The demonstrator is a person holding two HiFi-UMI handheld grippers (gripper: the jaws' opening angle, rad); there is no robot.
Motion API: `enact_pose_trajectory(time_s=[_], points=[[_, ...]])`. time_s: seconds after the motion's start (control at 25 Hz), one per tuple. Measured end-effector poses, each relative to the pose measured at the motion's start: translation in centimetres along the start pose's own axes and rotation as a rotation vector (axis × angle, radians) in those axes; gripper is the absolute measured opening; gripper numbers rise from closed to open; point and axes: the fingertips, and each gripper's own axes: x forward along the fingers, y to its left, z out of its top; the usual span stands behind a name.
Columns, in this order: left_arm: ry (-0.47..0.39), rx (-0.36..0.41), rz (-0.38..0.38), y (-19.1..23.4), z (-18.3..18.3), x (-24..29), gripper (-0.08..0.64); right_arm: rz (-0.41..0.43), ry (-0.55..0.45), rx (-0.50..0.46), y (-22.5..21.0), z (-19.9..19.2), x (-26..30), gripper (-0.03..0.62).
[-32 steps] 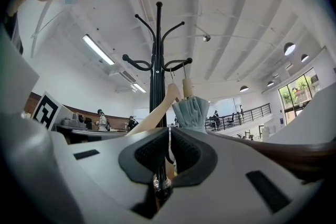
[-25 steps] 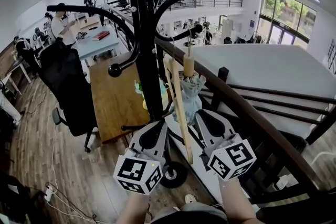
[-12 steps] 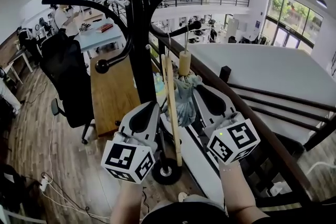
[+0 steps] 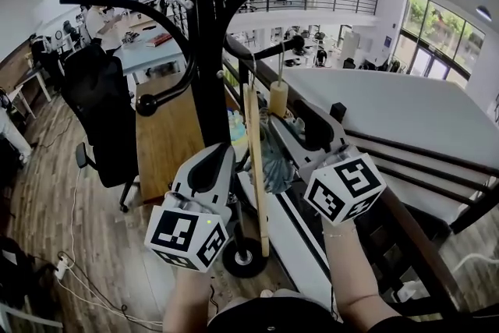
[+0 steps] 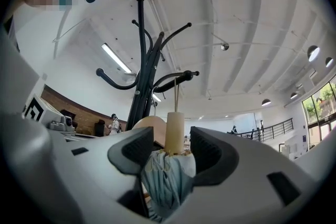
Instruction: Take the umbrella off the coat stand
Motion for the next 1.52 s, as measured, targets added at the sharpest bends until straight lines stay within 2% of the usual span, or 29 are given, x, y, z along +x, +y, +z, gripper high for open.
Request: enact_pose_trajectory(time_s=[0.44, 0.52, 0.6, 0.68, 0.8, 1.16, 1.52], points=[[0.010, -0.038, 0.005, 0.3, -1.0, 0.0, 0.018, 0.102, 0.071, 0.015, -0.2, -0.7, 3.2, 0.204], [0.013, -0.039, 0.009, 0.3, -1.2, 0.0, 0.018, 0.101, 0.084, 0.014, -0.3, -0.8, 3.3, 0.202], [0.015, -0.040, 0.010, 0.4, -1.2, 0.0, 0.018, 0.098, 0.089, 0.009, -0.3, -0.8, 3.3, 0.160], [0.012, -0.045, 0.013, 0.5, -1.1, 0.0, 0.017, 0.083, 0.085, 0.013, -0.5, -0.7, 3.3, 0.152], [0.006, -0.044, 0.012, 0.5, -1.1, 0.1, 0.018, 0.055, 0.072, 0.002, -0.7, -0.6, 3.2, 0.149], [0.016, -0.051, 0.022, 0.8, -1.8, 0.0, 0.018, 0.058, 0.102, -0.023, -0.7, -0.5, 3.2, 0.149], [0.014, -0.081, 0.039, 1.2, -2.1, -0.5, 0.017, 0.039, 0.051, -0.034, -1.5, 1.9, 3.2, 0.149]])
